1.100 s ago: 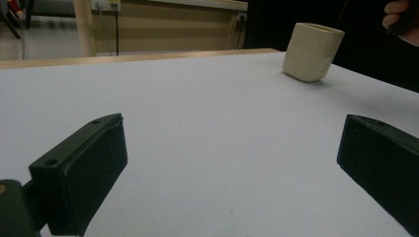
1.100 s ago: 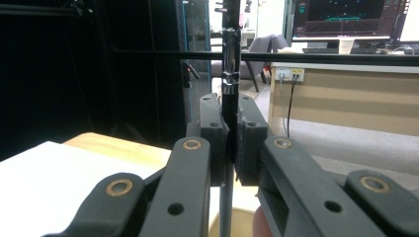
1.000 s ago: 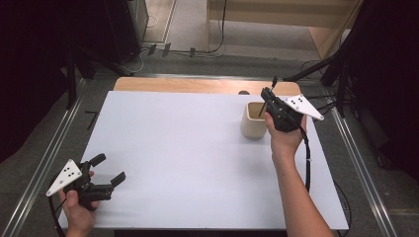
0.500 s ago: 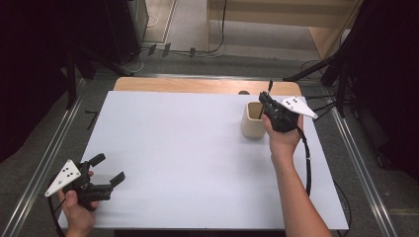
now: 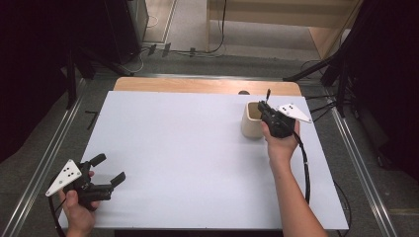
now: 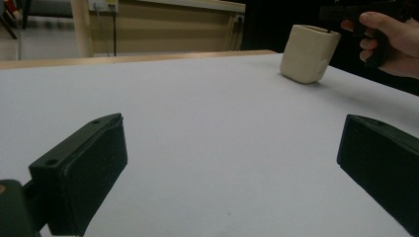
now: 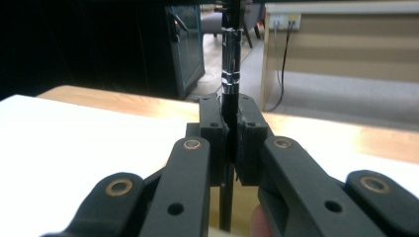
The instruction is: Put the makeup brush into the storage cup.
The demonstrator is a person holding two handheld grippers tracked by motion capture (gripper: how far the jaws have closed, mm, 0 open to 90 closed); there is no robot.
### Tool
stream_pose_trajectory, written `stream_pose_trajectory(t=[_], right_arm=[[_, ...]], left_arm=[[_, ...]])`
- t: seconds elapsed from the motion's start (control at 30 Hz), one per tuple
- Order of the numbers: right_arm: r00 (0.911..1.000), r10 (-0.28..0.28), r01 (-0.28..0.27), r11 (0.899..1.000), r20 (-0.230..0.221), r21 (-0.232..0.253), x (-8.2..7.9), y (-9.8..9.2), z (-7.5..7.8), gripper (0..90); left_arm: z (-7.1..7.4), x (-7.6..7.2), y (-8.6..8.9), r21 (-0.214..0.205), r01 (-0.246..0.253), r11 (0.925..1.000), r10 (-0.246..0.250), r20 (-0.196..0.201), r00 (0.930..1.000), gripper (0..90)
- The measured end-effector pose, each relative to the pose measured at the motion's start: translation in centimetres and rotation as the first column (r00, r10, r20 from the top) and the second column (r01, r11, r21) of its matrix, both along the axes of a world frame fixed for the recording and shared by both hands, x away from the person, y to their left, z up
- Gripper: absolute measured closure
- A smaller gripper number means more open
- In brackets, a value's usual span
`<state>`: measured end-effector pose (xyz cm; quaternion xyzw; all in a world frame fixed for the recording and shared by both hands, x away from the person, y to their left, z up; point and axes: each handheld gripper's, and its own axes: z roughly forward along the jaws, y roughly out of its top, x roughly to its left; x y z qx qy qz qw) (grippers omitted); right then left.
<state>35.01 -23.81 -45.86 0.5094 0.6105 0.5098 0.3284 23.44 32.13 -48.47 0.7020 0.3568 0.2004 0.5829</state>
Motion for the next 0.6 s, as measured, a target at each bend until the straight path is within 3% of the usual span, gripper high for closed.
stream_pose_trajectory(t=[0.07,0.1,0.13,0.17,0.2,0.23,0.6], right_arm=[[0.9999,-0.008,0.008,1.0,-0.012,0.001,0.0,-0.1,-0.1,86.1],[0.9998,-0.003,0.004,1.0,-0.02,0.015,-0.1,-0.2,-0.2,80.0],[0.9999,0.008,-0.008,0.999,-0.015,0.035,-0.4,-0.4,-0.1,51.3],[0.9968,-0.027,0.03,0.999,-0.075,0.041,-0.6,-0.3,0.2,5.8],[0.9968,-0.027,0.03,0.999,-0.075,0.041,-0.6,-0.3,0.2,5.8],[0.9984,0.03,-0.027,0.998,-0.049,0.063,-1.3,-0.5,0.2,0.0],[0.9976,0.068,-0.067,0.997,-0.016,0.041,-4.1,-0.9,-0.2,0.0]], left_arm=[[0.0,0.0,0.0,-0.001,-0.001,1.0,0.001,0.0,1.0,0.0],[0.0,0.0,0.0,-0.001,0.0,1.0,0.0,0.002,1.0,0.0],[0.0,0.0,0.0,-0.004,0.001,1.0,-0.001,0.002,1.0,0.0],[0.0,0.0,0.1,-0.005,0.0,1.0,0.0,0.004,1.0,0.0],[0.0,0.0,0.1,-0.005,0.0,1.0,0.0,0.005,1.0,0.0],[0.0,0.0,0.1,-0.006,-0.001,1.0,0.001,0.004,1.0,0.0],[0.1,-0.1,0.0,-0.011,0.001,0.9999,-0.001,0.006,1.0,0.0]])
